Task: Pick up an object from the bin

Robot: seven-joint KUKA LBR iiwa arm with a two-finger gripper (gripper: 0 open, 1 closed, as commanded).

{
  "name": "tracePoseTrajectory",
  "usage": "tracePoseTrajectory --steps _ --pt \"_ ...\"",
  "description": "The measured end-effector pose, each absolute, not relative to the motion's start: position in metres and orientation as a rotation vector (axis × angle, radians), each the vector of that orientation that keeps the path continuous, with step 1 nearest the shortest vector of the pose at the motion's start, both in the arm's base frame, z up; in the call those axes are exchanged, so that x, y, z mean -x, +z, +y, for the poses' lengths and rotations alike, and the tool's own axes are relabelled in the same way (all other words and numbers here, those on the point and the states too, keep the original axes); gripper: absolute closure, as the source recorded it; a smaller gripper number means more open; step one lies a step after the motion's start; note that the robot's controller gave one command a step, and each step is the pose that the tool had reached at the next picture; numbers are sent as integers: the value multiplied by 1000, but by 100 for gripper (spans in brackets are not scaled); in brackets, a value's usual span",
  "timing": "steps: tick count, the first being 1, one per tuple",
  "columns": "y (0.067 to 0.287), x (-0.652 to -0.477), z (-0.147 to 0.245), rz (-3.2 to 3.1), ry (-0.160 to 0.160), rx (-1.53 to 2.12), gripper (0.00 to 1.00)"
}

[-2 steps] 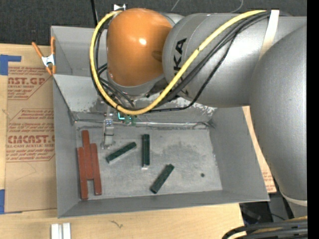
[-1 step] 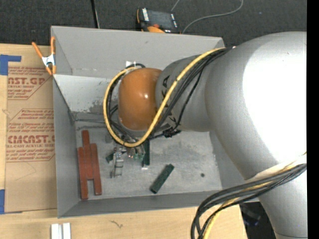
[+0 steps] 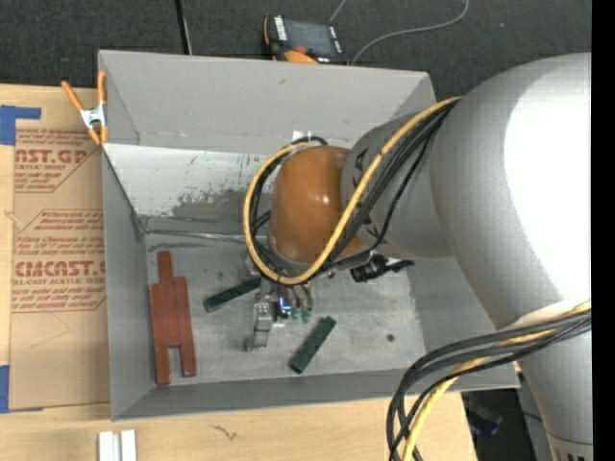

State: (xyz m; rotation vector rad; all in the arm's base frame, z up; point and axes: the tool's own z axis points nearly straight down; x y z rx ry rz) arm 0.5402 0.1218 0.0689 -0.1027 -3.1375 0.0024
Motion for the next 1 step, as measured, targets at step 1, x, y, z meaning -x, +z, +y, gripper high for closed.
tracePoseTrajectory --steps 1 --pt "70 -541 124 -3140 -2 97 100"
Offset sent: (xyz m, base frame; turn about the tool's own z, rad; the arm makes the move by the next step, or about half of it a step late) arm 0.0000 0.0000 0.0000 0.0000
